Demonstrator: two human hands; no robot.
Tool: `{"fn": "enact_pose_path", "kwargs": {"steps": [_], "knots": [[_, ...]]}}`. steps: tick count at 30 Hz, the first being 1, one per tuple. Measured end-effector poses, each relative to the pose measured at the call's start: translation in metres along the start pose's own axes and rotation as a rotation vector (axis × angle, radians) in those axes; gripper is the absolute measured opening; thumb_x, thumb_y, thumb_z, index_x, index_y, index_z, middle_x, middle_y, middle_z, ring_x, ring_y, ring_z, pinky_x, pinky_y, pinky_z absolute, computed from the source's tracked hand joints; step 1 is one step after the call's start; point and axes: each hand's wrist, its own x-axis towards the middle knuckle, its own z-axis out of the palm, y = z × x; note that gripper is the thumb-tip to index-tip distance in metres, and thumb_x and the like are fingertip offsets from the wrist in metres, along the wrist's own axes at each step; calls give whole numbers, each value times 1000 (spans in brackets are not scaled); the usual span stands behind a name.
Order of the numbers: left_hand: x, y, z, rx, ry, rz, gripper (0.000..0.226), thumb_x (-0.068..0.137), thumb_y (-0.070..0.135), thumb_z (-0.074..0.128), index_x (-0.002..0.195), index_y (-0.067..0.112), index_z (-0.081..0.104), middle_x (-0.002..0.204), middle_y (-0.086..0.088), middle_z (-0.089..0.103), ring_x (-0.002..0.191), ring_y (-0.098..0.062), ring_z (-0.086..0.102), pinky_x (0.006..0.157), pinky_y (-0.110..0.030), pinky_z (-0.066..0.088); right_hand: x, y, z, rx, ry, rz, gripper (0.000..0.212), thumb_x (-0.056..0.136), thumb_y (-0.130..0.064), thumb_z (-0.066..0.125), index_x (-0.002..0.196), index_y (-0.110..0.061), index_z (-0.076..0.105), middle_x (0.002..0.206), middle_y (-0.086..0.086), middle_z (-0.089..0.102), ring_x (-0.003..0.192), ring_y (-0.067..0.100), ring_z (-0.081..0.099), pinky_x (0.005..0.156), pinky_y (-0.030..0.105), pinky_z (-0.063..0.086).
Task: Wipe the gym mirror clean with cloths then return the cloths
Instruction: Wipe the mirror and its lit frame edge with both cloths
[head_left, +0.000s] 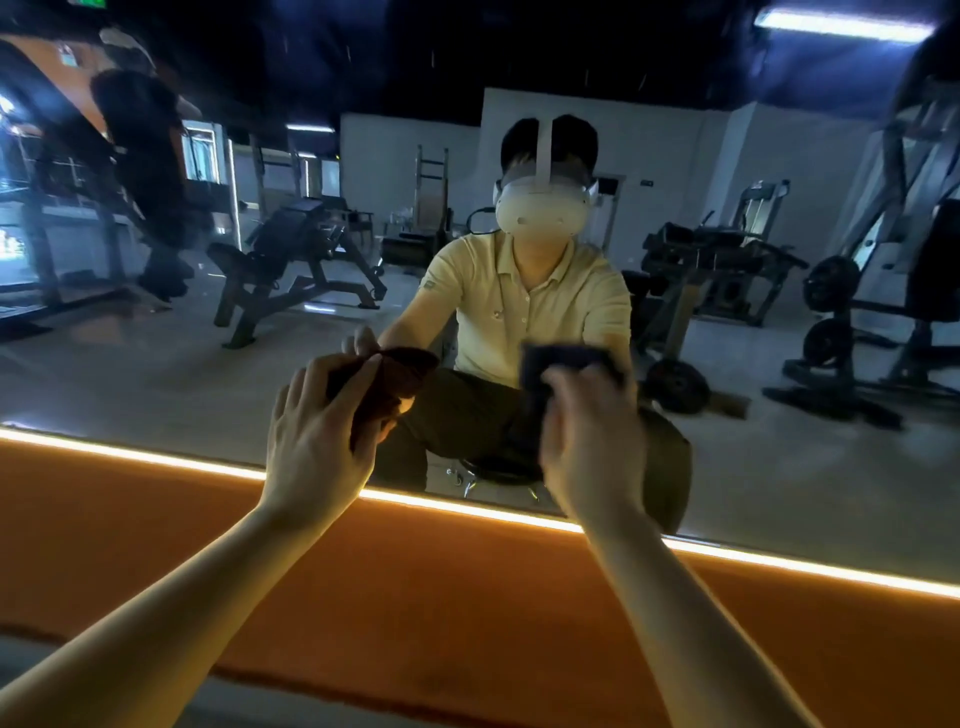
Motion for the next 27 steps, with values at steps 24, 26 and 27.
{"fn": "enact_pose_path", "kwargs": {"steps": [24, 26, 27], "knots": [[-10, -69, -12, -40, 71, -31, 50, 95, 16, 69, 144, 8, 61, 132, -21, 56, 117, -38, 56, 102, -58, 48, 84, -58, 34, -158, 228, 110, 44, 104, -25, 39, 146, -12, 43, 127, 16, 53, 108, 28, 58, 88, 43, 54], [-7, -81, -13, -44, 118, -114, 53, 97, 26, 60, 147, 9, 58, 132, -18, 55, 118, -35, 53, 105, -49, 41, 51, -77, 61, -171, 87, -55, 49, 102, -22, 47, 149, -11, 41, 121, 16, 49, 104, 29, 53, 86, 46, 53], [-4, -86, -14, -43, 140, -151, 53, 98, 28, 57, 148, 10, 57, 132, -17, 55, 119, -34, 51, 106, -44, 38, 26, -83, 75, -169, 2, -161, 55, 97, -18, 56, 150, -11, 42, 119, 15, 46, 103, 28, 52, 84, 47, 54]]}}
